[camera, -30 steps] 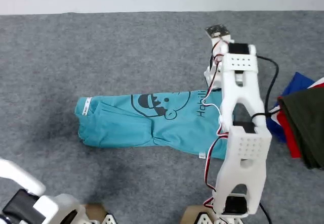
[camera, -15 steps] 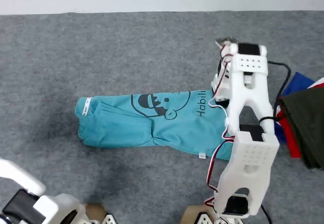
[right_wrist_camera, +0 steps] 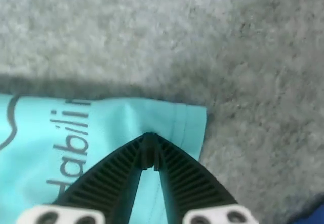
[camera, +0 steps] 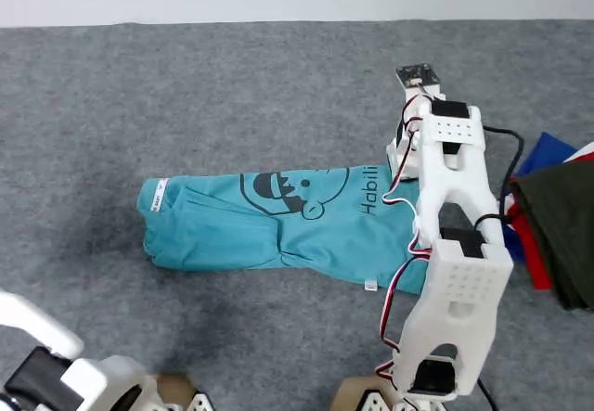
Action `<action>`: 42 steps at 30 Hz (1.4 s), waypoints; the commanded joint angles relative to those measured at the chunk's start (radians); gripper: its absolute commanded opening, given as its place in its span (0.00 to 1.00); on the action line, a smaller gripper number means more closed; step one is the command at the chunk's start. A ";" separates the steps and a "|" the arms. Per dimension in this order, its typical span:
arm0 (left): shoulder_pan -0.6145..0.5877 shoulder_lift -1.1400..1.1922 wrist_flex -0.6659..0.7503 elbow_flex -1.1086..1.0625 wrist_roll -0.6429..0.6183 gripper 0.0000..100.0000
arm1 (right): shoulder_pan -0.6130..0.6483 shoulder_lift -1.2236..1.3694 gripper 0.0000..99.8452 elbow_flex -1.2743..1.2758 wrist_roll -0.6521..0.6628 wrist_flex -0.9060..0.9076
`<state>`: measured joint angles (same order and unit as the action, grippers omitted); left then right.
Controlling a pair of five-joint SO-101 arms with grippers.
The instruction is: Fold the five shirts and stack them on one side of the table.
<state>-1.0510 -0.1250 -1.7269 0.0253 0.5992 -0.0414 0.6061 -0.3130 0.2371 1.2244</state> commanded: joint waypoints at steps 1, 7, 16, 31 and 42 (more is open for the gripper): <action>0.009 -0.044 -0.025 0.008 0.011 0.00 | -0.004 -0.016 0.02 -0.005 -0.003 -0.016; 0.009 -0.044 -0.025 0.008 0.011 0.00 | -0.004 -0.082 0.02 -0.018 -0.008 0.194; 0.009 -0.044 -0.025 0.008 0.011 0.00 | -0.008 -0.084 0.02 -0.014 -0.009 0.266; 0.009 -0.044 -0.025 0.008 0.011 0.00 | -0.005 0.071 0.02 -0.158 -0.009 0.101; 0.009 -0.044 -0.025 -0.016 0.011 0.00 | -0.004 0.067 0.02 -0.241 -0.009 0.168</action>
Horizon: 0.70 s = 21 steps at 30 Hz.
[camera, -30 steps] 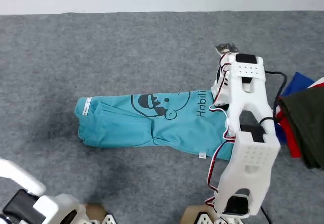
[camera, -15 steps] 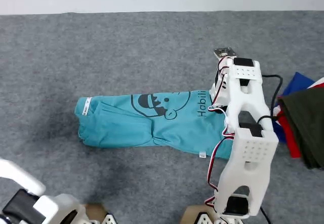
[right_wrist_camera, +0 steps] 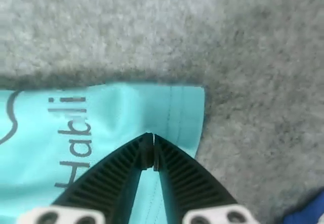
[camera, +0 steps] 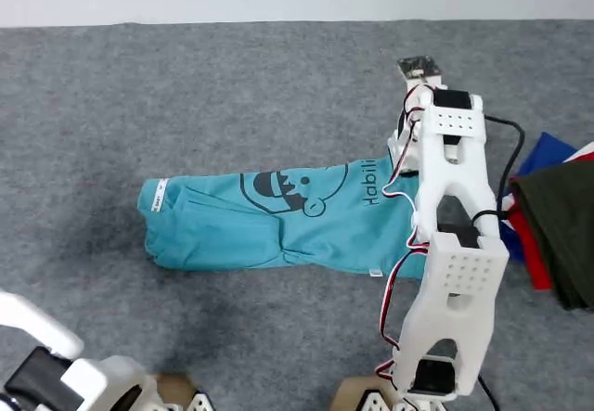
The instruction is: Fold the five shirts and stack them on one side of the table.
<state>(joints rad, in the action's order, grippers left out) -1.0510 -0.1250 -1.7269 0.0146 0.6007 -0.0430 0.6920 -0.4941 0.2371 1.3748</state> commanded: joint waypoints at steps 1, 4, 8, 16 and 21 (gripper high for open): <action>0.009 -0.044 -0.025 -0.016 0.009 0.00 | -0.002 -0.019 0.02 -0.068 -0.009 0.031; 0.009 -0.044 -0.025 -0.024 0.009 0.00 | -0.001 -0.030 0.02 -0.095 -0.009 0.133; 0.009 -0.044 -0.025 -0.024 0.009 0.00 | -0.008 -0.038 0.02 -0.097 -0.009 0.232; 0.009 -0.052 -0.025 -0.024 0.009 0.00 | -0.002 0.065 0.02 -0.098 -0.008 0.082; 0.002 -0.054 -0.025 -0.021 0.009 0.00 | -0.005 0.097 0.02 -0.098 -0.006 -0.010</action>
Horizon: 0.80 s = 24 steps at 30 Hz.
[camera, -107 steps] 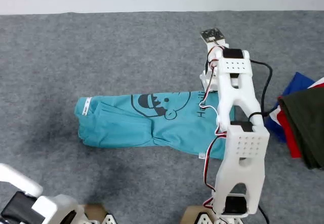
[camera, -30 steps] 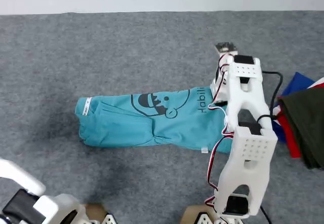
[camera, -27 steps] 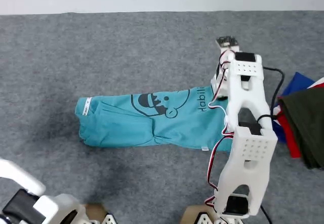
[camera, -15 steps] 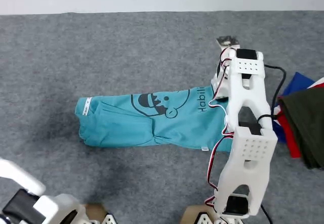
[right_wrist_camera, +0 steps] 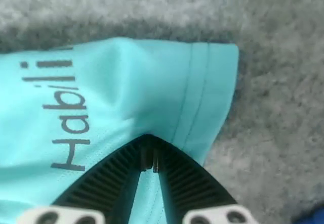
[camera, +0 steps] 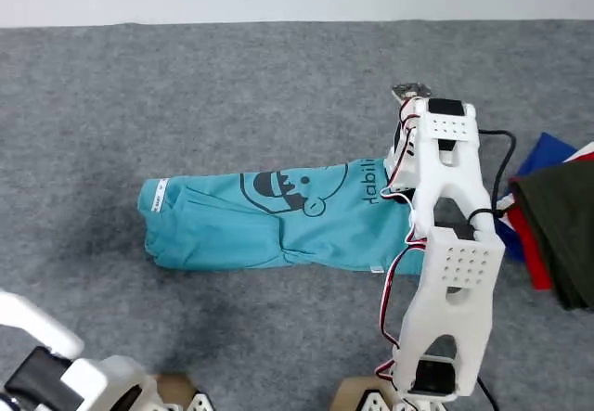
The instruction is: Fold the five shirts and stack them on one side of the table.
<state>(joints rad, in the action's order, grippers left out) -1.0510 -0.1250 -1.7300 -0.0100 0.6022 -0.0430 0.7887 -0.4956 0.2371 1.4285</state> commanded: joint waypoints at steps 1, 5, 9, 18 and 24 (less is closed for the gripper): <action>0.002 -0.054 -0.023 0.004 0.008 0.00 | -0.008 -0.002 0.02 -0.098 -0.005 -0.074; 0.003 -0.054 -0.023 0.004 0.008 0.00 | -0.008 -0.035 0.02 -0.157 -0.005 -0.058; 0.006 -0.054 -0.023 0.004 0.008 0.00 | -0.007 -0.054 0.02 -0.203 -0.005 -0.053; 0.006 -0.054 -0.023 0.001 0.008 0.00 | -0.033 -0.081 0.02 -0.212 -0.012 0.220; 0.008 -0.054 -0.023 0.001 0.008 0.00 | -0.042 -0.111 0.20 -0.212 -0.011 0.332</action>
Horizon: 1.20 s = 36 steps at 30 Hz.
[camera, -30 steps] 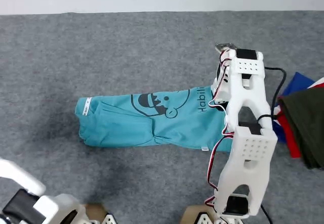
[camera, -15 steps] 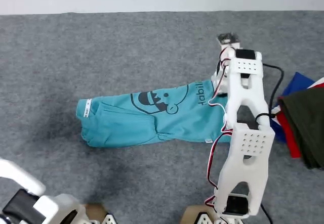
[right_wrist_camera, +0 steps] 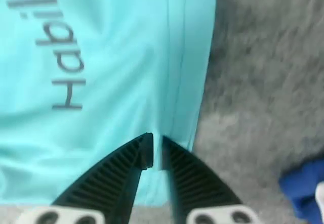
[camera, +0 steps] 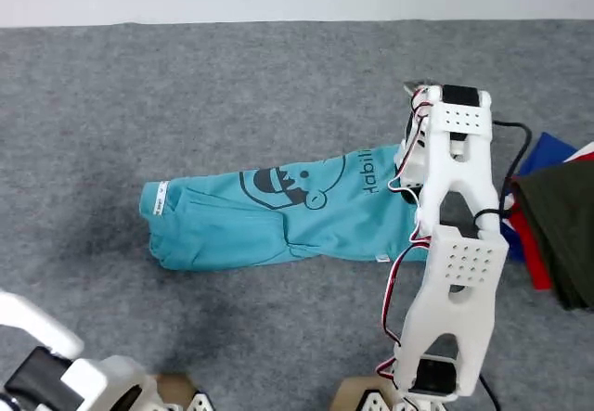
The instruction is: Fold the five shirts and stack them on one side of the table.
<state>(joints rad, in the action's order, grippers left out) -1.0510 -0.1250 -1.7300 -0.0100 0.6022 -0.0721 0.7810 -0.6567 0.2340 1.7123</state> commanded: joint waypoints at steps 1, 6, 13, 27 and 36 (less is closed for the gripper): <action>0.008 -0.054 -0.023 0.001 0.008 0.00 | -0.013 -0.113 0.24 -0.051 -0.003 0.062; 0.008 -0.054 -0.023 0.001 0.008 0.00 | -0.019 -0.111 0.28 -0.044 0.000 0.067; 0.008 -0.054 -0.023 0.001 0.005 0.00 | -0.008 0.044 0.27 -0.049 -0.009 -0.008; 0.009 -0.054 -0.023 -0.001 0.002 0.00 | 0.085 0.119 0.15 -0.049 -0.051 -0.062; 0.009 -0.054 -0.023 -0.001 0.002 0.00 | 0.082 0.120 0.01 -0.048 -0.044 -0.097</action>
<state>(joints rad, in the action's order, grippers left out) -1.0510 -0.1250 -1.7300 -0.0100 0.6022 -0.0506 0.8976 -0.6782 0.1926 1.6402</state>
